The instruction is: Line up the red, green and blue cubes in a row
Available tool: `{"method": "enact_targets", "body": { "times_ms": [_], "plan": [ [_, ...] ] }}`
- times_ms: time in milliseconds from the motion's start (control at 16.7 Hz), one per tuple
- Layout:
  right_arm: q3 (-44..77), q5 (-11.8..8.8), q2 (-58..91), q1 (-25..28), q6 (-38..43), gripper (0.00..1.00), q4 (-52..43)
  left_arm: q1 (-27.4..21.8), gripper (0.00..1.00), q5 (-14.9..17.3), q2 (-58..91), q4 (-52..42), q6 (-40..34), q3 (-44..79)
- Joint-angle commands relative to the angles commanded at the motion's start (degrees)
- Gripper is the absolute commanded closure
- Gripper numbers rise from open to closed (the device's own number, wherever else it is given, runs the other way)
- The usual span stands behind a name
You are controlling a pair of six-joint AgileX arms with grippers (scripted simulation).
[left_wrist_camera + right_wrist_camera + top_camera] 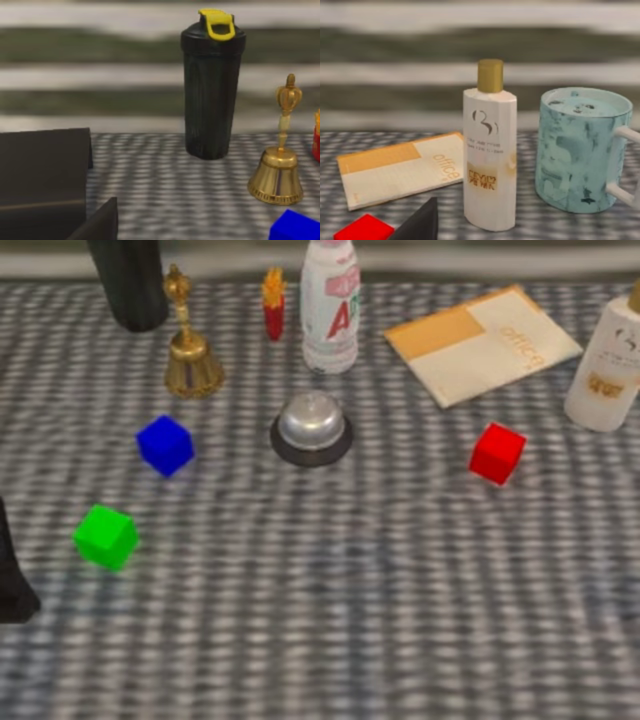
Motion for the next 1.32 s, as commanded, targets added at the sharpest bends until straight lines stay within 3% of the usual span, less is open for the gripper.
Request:
{"method": "enact_targets", "body": {
  "times_ms": [300, 540, 1320],
  "plan": [
    [3.5, -0.1, 3.5, 0.7, -1.2, 0.00, -2.5, 0.0, 0.00, 0.0, 0.0, 0.0, 0.0, 0.0],
    [16.5, -0.1, 16.5, 2.7, -5.3, 0.00, -10.8, 0.0, 0.00, 0.0, 0.0, 0.0, 0.0, 0.0],
    [88.6, 0.5, 100.2, 12.3, -26.9, 0.00, -55.6, 0.0, 0.00, 0.0, 0.0, 0.0, 0.0, 0.0]
  ]
}}
